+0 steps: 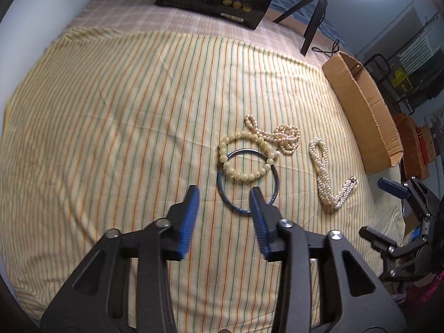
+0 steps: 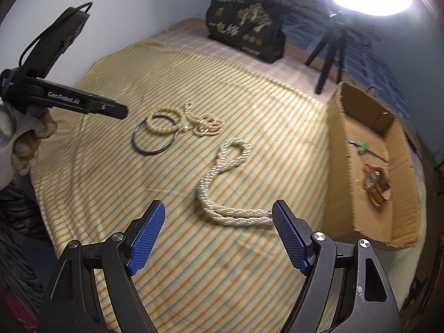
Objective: Organize jewelry
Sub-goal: 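Grasp the long pearl necklace with the right tool while the left tool grasps the blue bangle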
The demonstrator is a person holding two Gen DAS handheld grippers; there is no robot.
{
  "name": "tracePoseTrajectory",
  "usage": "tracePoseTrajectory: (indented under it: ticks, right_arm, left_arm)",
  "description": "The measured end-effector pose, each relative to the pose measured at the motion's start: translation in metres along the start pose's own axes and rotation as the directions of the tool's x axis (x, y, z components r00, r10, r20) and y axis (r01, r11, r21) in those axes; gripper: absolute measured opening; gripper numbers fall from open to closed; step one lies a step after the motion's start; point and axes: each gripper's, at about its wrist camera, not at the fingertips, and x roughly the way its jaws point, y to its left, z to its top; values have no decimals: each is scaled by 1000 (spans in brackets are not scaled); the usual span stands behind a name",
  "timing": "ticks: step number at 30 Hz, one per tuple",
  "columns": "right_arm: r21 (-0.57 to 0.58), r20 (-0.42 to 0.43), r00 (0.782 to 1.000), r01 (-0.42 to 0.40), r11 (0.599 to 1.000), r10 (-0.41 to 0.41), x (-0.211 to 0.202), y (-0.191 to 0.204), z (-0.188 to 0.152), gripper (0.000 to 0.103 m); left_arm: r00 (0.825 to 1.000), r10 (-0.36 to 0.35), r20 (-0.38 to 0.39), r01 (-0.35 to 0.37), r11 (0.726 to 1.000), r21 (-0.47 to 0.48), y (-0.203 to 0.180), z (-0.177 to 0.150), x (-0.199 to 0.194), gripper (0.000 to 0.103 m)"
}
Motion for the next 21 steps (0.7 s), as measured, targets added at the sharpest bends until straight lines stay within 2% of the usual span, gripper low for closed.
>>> tracePoseTrajectory:
  ticks: [4,6,11,15,18,21]
  right_arm:
    - [-25,-40,999,-26,999,25,14,6,3,79]
    - [-34,-56,998,-25,999,23,21,8,5,79]
    - [-55,-94,995,-27,998,21,35,10,6,79]
    - [-65,-110,994,-25,998,17,40,8,8,71]
    - [-56,-114,993,-29,998,23,43,5,11,69]
    - [-49,-126,991,-47,998,40,49,5,13,59]
  left_arm:
    - [999,-14,-40,12,999,-39,7,1,13,35]
    - [998,-12,-54,9,999,-53,10,2,19,29]
    - [997,-15,-73,9,998,-70,9,6,27,29]
    - [996,6,-87,-11,998,-62,5,7,33,28]
    - [995,29,-97,-35,998,-58,4,7,40,25]
    - [994,42,-105,-47,998,-51,4,8,48,24]
